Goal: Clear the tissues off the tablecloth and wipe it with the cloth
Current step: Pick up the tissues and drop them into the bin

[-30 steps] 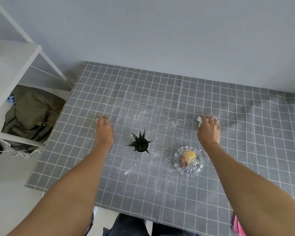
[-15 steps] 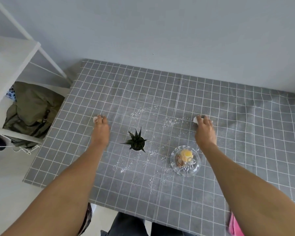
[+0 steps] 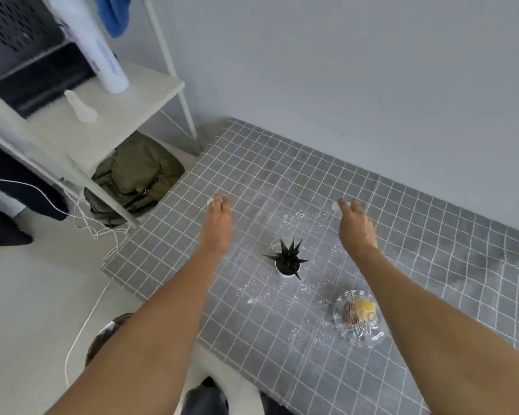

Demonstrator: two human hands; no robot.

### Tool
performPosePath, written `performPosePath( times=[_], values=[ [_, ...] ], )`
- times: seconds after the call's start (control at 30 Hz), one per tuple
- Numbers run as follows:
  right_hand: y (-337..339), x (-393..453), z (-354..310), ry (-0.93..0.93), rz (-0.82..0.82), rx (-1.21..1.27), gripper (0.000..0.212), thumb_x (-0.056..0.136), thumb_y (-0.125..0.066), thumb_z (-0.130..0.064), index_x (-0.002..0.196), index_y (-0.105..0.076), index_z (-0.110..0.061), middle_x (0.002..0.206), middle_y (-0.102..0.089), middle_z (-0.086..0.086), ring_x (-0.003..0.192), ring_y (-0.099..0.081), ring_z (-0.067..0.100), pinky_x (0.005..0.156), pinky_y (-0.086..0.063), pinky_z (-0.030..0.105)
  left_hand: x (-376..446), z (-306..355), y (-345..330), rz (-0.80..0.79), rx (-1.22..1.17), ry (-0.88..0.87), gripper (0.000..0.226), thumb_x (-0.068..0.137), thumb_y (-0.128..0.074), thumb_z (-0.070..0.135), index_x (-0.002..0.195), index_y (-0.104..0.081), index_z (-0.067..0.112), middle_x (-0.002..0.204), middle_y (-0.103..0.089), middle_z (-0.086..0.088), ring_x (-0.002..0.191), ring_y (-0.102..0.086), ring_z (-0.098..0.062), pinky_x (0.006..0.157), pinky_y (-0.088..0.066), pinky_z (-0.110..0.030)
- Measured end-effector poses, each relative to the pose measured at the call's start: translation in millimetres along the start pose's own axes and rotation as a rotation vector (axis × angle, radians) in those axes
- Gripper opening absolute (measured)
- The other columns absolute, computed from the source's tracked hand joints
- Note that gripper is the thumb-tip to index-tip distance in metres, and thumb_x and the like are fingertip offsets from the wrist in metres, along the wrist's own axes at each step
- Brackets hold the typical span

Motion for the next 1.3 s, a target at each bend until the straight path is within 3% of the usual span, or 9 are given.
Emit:
performPosePath(
  times=[0.23, 0.3, 0.37, 0.47, 0.57, 0.77, 0.97, 1.07, 1.3],
  values=[
    [25, -1, -107, 0.164, 0.072, -0.014, 0.073, 0.086, -0.040, 0.020, 0.148, -0.031, -0.018, 0.155, -0.024, 0.017, 0.126, -0.047, 0.043, 0.092, -0.052, 0.049, -18, -46, 56, 0.066, 0.000, 0.036, 0.066, 0.093, -0.042, -0.010, 0.150, -0.010, 0.000, 0.158, -0.002, -0.021, 0.145, -0.014, -0.035, 0.112, -0.031, -0.040],
    [25, -12, -139, 0.207, 0.090, -0.021, 0.071, 0.087, -0.040, 0.019, 0.148, -0.032, -0.016, 0.155, -0.024, 0.017, 0.122, -0.050, 0.043, 0.089, -0.052, 0.048, -33, -63, 72, 0.043, 0.130, -0.033, 0.057, 0.099, -0.034, -0.002, 0.150, -0.011, 0.001, 0.159, -0.003, -0.018, 0.146, -0.011, -0.033, 0.115, -0.028, -0.042],
    [19, -26, -173, 0.259, 0.102, -0.025, 0.069, 0.088, -0.040, 0.018, 0.147, -0.033, -0.016, 0.155, -0.024, 0.018, 0.121, -0.051, 0.043, 0.086, -0.052, 0.047, -48, -86, 85, 0.040, 0.062, -0.038, 0.049, 0.102, -0.025, 0.010, 0.150, -0.017, 0.002, 0.159, -0.008, -0.016, 0.147, -0.009, -0.033, 0.118, -0.019, -0.049],
    [-1, -53, -225, 0.318, 0.077, -0.021, 0.068, 0.089, -0.043, 0.016, 0.147, -0.032, -0.016, 0.156, -0.021, 0.017, 0.125, -0.049, 0.041, 0.090, -0.053, 0.046, -67, -130, 105, 0.027, 0.186, 0.018, 0.050, 0.100, -0.034, 0.010, 0.144, -0.021, -0.011, 0.155, -0.010, -0.029, 0.143, -0.008, -0.047, 0.117, -0.018, -0.051],
    [-32, -87, -277, 0.369, 0.020, -0.045, 0.069, 0.090, -0.049, 0.011, 0.149, -0.029, -0.018, 0.157, -0.019, 0.016, 0.129, -0.046, 0.038, 0.094, -0.052, 0.045, -97, -183, 110, 0.005, 0.306, 0.053, 0.055, 0.099, -0.034, 0.005, 0.144, -0.010, -0.015, 0.154, -0.007, -0.032, 0.142, -0.009, -0.048, 0.116, -0.022, -0.047],
    [-112, -167, -369, 0.465, -0.083, -0.062, 0.068, 0.089, -0.045, 0.012, 0.149, -0.028, -0.017, 0.157, -0.018, 0.018, 0.130, -0.044, 0.037, 0.098, -0.047, 0.040, -182, -289, 121, -0.026, 0.149, 0.205, 0.079, 0.088, -0.045, -0.011, 0.149, 0.003, -0.002, 0.158, 0.007, -0.021, 0.146, 0.000, -0.040, 0.113, -0.033, -0.039],
    [-190, -233, -431, 0.590, -0.229, -0.087, 0.072, 0.089, -0.046, 0.011, 0.150, -0.022, -0.019, 0.157, -0.014, 0.016, 0.132, -0.042, 0.035, 0.096, -0.049, 0.037, -256, -377, 105, -0.106, 0.192, 0.334, 0.069, 0.093, -0.050, 0.002, 0.148, -0.009, -0.008, 0.158, 0.004, -0.021, 0.146, -0.001, -0.038, 0.117, -0.027, -0.036],
    [-226, -254, -449, 0.638, -0.298, -0.096, 0.071, 0.088, -0.046, 0.011, 0.149, -0.025, -0.019, 0.156, -0.014, 0.015, 0.131, -0.042, 0.034, 0.096, -0.048, 0.039, -284, -402, 90, -0.088, 0.028, 0.456, 0.066, 0.095, -0.040, -0.003, 0.150, -0.005, 0.000, 0.159, 0.003, -0.017, 0.148, -0.004, -0.033, 0.115, -0.028, -0.033],
    [-320, -272, -459, 0.659, -0.453, -0.119, 0.066, 0.092, -0.044, 0.006, 0.149, -0.026, -0.021, 0.157, -0.016, 0.015, 0.135, -0.039, 0.033, 0.104, -0.040, 0.039, -305, -442, 29, -0.029, -0.239, 0.715, 0.050, 0.102, -0.031, 0.011, 0.150, -0.019, 0.006, 0.160, -0.011, -0.010, 0.145, -0.022, -0.026, 0.114, -0.030, -0.034]
  ],
)
Point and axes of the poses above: each hand's wrist, its own x-axis towards the middle knuckle, its own y-axis out of the back of the hand, z = x × y, the point moved 1 cm from there along x, towards the middle knuckle
